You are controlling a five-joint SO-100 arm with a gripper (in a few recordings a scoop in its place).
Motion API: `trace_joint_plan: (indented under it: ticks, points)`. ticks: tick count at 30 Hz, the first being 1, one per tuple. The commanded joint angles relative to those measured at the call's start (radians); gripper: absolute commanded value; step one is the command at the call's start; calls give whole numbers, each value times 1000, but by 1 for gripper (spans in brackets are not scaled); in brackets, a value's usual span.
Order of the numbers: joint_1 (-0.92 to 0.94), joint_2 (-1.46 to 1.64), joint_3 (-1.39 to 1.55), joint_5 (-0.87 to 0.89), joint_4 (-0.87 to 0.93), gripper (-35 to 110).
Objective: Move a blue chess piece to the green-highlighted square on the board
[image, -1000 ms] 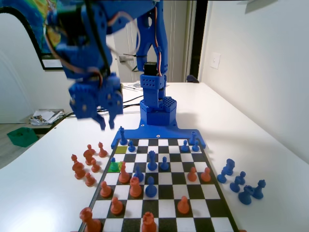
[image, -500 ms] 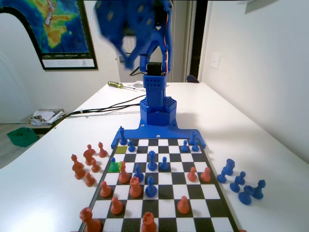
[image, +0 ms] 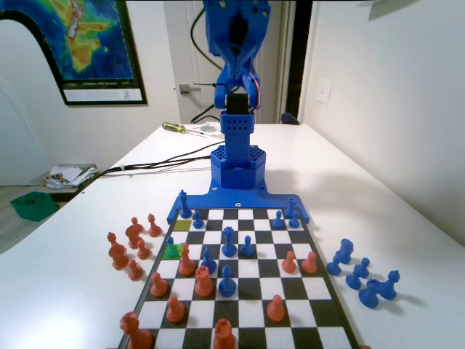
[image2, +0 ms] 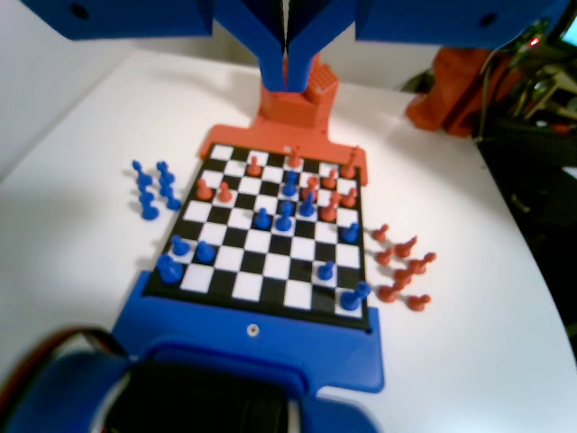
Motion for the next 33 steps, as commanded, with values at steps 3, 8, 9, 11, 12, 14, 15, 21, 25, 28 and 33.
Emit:
trace_joint_plan:
  ticks: [3,8,9,11,12,14,15,21,25,28,33]
  points:
    - [-48,170,112,31,-54,1]
    - [-55,224,160,49,-118,1]
    - [-55,235,167,49,-137,1]
    - [-57,264,179,49,-160,1]
    - [-57,278,179,49,-163,1]
    - [-57,305,181,49,-169,1]
    - [-57,319,181,49,-173,1]
    - [-48,354,184,46,-183,1]
    - [-40,356,184,49,-184,1]
    - [-38,356,184,49,-184,1]
    - [-38,356,184,49,-184,1]
